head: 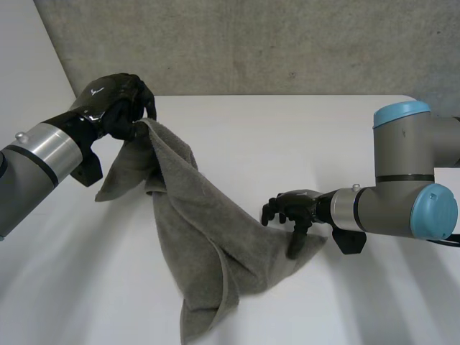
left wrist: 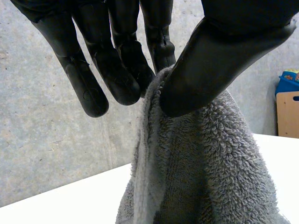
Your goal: Fold the towel.
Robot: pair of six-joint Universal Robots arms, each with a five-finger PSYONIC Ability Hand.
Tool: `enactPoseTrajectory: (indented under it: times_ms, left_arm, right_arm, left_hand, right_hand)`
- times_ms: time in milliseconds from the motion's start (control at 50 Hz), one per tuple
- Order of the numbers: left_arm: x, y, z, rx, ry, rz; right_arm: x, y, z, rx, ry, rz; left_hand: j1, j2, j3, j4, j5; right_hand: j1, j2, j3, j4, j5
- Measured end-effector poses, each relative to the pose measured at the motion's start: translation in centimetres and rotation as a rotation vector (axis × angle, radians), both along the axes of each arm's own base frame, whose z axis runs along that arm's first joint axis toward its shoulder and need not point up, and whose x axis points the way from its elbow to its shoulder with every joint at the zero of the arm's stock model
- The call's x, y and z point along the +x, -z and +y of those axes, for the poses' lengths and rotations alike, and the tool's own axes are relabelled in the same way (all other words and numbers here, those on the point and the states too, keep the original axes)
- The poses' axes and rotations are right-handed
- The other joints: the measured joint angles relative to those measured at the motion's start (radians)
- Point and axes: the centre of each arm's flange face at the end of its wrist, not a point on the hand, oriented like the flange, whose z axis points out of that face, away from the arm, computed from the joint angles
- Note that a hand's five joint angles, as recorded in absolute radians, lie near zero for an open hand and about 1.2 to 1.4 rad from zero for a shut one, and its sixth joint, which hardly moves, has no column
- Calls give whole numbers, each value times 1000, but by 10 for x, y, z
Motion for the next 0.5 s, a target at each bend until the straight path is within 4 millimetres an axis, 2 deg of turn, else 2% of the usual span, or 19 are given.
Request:
enactPoseTrajectory:
  times_ms: [180,280,460,480,500]
  left_arm:
    - [2,2,-1,8,-6,-1]
    - [4,2,-2,8,-14,-1]
    - [8,-2,-3,-5,-25,2]
    - [8,-3,-3,-8,-25,2]
    - [9,-5,-2,-11,-25,3]
  right_arm:
    - [-2,5,-3,-28,11,-11]
    - [-3,7,-1,-25,12,-11]
    - [-4,-2,1,-46,12,-20]
    - [-4,-4,1,-51,12,-22]
    - [-4,-6,1,-60,13,-26]
  left_hand:
    - [0,0,0,0,0]
    - [0,0,0,2,0]
    - [0,0,0,3,0]
    - [0,0,0,3,0]
    - [0,0,0,3,0]
  right_hand:
    - [657,656,637,643,646]
    - [844,824,823,832,846]
    - [838,820,833,832,825]
    - [782,772,777,772,760]
    - [634,626,644,639,624]
